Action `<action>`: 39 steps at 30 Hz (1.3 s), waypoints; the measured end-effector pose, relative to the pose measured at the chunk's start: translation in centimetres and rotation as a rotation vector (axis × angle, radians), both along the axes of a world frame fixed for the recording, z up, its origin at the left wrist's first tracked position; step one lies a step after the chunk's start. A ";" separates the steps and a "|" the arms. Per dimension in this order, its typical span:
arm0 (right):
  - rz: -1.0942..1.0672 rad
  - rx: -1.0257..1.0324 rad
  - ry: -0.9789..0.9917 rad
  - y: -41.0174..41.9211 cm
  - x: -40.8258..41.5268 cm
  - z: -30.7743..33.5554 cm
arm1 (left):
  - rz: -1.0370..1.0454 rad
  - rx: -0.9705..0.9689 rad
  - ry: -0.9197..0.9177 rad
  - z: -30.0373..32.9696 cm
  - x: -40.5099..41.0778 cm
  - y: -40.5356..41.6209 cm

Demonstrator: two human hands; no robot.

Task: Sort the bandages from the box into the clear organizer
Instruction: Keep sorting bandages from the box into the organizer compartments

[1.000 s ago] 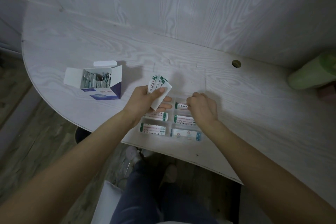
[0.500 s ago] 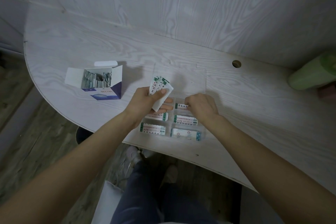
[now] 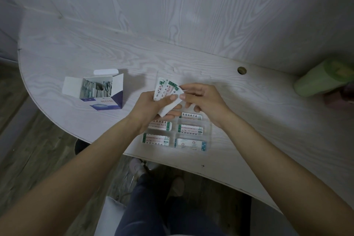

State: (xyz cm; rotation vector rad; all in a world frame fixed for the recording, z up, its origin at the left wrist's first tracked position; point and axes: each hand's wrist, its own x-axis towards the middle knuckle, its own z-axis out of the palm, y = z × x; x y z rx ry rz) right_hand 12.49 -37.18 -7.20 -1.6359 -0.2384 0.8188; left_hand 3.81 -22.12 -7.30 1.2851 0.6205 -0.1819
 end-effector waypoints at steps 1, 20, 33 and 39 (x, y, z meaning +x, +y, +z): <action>-0.032 -0.002 0.004 0.1 0.1 0.0 | -0.024 -0.003 -0.012 0.2 0.1 -0.2; -0.333 -0.029 0.074 -4.1 0.0 -2.8 | 0.039 0.185 -0.078 -1.2 1.5 -0.3; -0.258 -0.501 -0.411 -2.0 -0.7 -7.7 | -0.043 0.195 -0.061 -1.9 1.6 -1.1; -0.101 -0.680 -0.594 -1.7 -0.9 -8.0 | -0.054 0.192 -0.057 -2.0 1.8 -1.0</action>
